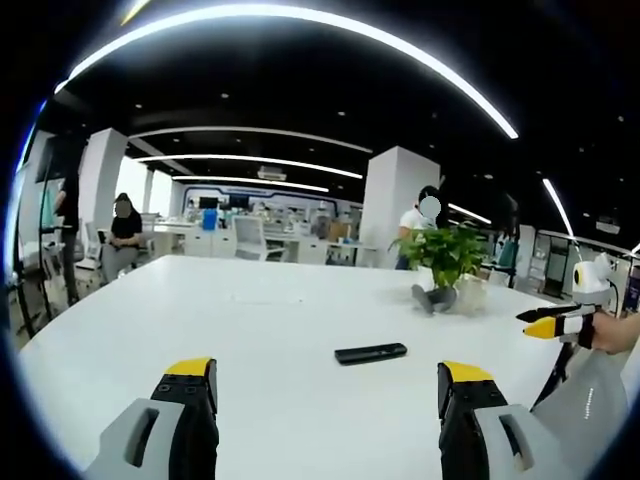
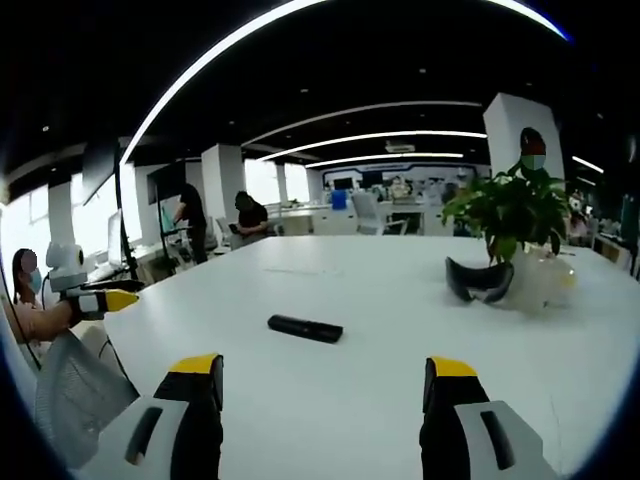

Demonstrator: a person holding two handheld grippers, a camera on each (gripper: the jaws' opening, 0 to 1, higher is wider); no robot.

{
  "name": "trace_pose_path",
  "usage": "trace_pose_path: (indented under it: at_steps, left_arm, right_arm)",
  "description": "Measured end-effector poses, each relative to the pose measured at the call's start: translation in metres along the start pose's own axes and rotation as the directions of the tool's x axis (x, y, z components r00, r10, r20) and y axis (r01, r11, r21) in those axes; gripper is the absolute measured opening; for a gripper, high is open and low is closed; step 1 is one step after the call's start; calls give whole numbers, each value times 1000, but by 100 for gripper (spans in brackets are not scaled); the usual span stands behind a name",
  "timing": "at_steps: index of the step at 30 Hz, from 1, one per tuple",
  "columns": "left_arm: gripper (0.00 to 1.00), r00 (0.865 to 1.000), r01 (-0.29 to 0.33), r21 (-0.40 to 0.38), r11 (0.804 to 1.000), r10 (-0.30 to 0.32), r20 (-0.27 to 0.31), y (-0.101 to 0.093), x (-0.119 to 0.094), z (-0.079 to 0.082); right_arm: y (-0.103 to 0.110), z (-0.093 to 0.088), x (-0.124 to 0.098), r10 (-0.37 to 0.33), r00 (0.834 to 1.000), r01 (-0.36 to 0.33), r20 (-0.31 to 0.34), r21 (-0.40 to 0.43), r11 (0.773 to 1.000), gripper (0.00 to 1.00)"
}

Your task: Press the specified remote control buttons in sequence, fully releasing each button before pressing the next.

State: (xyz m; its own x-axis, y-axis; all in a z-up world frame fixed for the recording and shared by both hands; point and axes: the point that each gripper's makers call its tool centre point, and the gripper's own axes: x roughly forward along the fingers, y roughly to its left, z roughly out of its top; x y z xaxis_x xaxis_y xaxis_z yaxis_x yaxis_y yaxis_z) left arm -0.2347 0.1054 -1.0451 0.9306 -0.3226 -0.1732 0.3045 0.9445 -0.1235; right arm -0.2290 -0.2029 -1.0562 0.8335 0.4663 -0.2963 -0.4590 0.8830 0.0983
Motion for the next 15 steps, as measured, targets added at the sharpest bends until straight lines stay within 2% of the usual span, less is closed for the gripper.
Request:
trace_pose_path:
  at_steps: [15]
  left_arm:
    - [95,1000,17,-2,1000,-17,-15,-3,1,-3]
  right_arm:
    - [-3,7,-3,-21,999,20,36,30,999,81]
